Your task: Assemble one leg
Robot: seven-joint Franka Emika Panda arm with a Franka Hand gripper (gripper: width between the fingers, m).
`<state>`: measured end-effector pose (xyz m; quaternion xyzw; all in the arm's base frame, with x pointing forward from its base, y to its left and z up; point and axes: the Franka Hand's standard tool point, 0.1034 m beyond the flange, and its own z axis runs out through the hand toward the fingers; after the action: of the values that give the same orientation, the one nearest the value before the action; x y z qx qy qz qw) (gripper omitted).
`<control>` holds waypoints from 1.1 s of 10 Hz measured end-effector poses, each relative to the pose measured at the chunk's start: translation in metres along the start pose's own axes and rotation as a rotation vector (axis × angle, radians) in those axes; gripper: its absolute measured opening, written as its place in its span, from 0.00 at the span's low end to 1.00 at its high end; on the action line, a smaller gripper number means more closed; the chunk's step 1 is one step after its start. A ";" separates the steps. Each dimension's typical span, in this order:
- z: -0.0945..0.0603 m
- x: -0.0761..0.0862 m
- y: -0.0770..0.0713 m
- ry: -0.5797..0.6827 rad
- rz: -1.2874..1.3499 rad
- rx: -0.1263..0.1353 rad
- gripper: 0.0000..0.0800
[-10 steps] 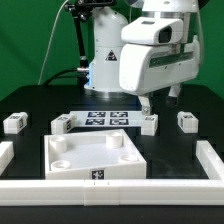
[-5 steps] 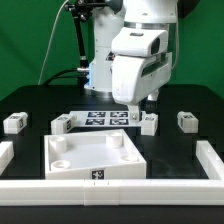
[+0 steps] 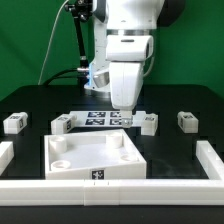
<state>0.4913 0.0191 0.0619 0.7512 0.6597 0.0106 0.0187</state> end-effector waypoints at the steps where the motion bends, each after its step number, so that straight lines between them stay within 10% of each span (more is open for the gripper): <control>1: 0.003 -0.008 -0.002 0.005 -0.073 -0.011 0.81; 11: 0.022 -0.056 -0.012 -0.020 -0.183 0.031 0.81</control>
Offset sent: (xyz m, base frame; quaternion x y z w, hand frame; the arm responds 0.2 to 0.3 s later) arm 0.0000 0.0000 0.0000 0.0000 0.0000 0.0000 1.0000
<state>0.4733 -0.0350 0.0402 0.6881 0.7254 -0.0088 0.0142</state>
